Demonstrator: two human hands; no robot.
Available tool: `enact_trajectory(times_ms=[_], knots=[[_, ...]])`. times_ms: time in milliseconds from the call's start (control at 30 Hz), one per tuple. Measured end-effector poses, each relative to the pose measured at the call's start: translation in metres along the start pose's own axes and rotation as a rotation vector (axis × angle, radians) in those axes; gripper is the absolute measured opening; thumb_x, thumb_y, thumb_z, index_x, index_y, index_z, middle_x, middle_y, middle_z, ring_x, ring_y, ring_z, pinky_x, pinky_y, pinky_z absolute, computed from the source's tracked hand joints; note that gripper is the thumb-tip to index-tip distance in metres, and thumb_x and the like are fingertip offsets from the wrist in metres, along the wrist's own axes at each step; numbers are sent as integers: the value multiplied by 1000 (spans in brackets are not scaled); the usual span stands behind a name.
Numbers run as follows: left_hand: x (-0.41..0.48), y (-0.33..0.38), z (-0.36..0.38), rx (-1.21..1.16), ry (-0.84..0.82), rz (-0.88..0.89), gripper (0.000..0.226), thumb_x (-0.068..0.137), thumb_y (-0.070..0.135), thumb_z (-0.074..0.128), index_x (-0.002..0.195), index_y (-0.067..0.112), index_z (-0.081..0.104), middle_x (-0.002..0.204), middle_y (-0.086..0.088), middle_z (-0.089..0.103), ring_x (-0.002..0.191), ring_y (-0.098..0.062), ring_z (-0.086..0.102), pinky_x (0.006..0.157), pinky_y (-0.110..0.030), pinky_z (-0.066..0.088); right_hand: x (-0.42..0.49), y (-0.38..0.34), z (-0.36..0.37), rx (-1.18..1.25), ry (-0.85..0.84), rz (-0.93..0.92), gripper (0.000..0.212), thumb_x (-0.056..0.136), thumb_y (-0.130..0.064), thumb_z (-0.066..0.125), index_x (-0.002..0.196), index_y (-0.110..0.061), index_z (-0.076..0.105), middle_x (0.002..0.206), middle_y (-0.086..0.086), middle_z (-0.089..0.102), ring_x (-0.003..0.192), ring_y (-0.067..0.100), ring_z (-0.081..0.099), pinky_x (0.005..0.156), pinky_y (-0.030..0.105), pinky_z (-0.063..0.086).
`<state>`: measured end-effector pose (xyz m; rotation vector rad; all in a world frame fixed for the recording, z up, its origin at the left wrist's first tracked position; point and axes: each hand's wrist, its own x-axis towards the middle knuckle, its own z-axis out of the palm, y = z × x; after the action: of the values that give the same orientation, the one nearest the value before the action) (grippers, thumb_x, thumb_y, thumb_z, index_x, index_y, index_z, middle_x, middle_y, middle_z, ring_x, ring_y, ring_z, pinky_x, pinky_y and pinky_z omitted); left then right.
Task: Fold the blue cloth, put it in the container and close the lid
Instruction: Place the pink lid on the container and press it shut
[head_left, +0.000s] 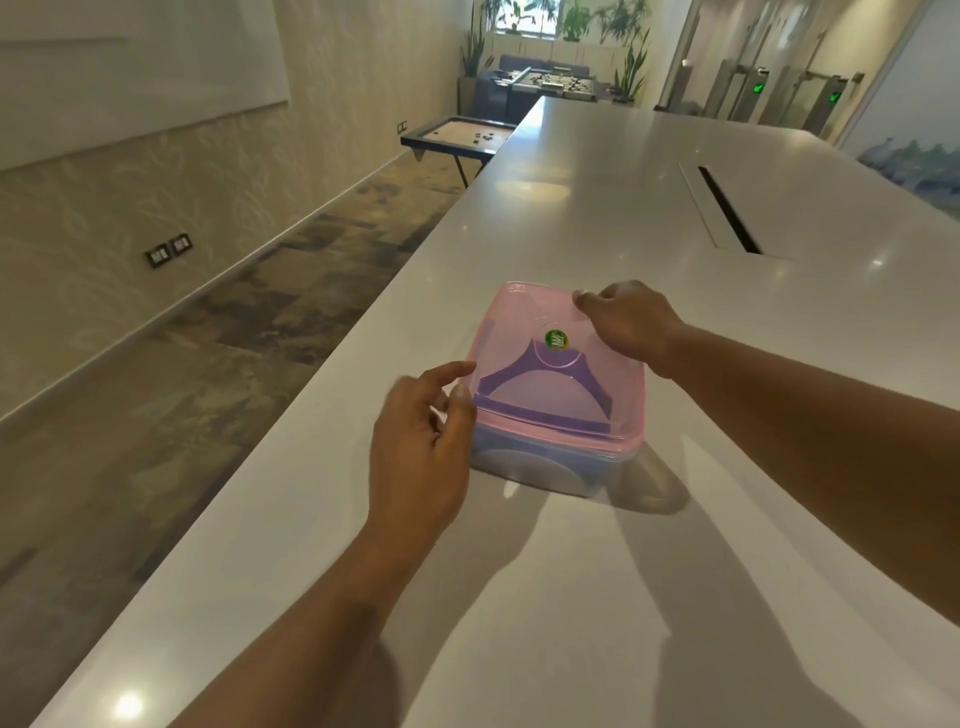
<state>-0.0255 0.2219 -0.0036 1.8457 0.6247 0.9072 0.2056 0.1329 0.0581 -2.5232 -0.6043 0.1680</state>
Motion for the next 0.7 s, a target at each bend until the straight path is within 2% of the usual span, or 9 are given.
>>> enact_trajectory(times_ms=[67,100,167,233,300,467,700], knots=[[-2,8,2,283,119,217,31,91,42,55,112,23,67,110,-1,61,96,-13,57,74,-28,54,3,2,3,43,-8,14,52,93,-48,42,113,-6,66,114,15,67,99,33,61,87,41,51],[-3,14,5,364,98,366,32,89,40,58,111,20,68,113,-3,63,98,-15,56,78,-31,52,5,1,3,23,3,-1,52,94,-46,41,114,-5,66,116,17,66,102,34,60,89,40,50],[-7,27,17,451,-88,627,36,87,42,61,112,18,68,117,-4,67,104,-18,60,87,-37,51,6,0,4,-39,41,-37,53,94,-45,38,112,-3,66,117,19,65,104,35,59,88,38,47],[-12,34,35,541,-261,763,47,86,51,61,118,18,67,124,-4,68,114,-22,62,95,-41,50,7,2,5,-90,59,-66,55,94,-45,35,108,-3,67,115,21,66,103,37,59,87,37,46],[-15,35,50,631,-278,865,50,88,52,60,124,18,65,127,-5,68,119,-25,62,98,-44,50,10,3,7,-107,55,-65,56,95,-45,32,110,-3,66,117,21,65,106,37,58,90,39,45],[-13,29,60,684,-187,975,42,95,44,53,126,17,64,127,-5,67,119,-25,63,95,-42,53,16,2,8,2,34,1,52,99,-39,32,118,-2,62,125,21,62,112,38,56,97,42,45],[-15,27,62,660,-183,952,42,94,44,57,125,17,65,125,-3,68,119,-22,63,98,-40,49,19,5,10,80,8,11,48,99,-38,33,114,-3,63,117,19,65,106,35,58,90,39,45]])
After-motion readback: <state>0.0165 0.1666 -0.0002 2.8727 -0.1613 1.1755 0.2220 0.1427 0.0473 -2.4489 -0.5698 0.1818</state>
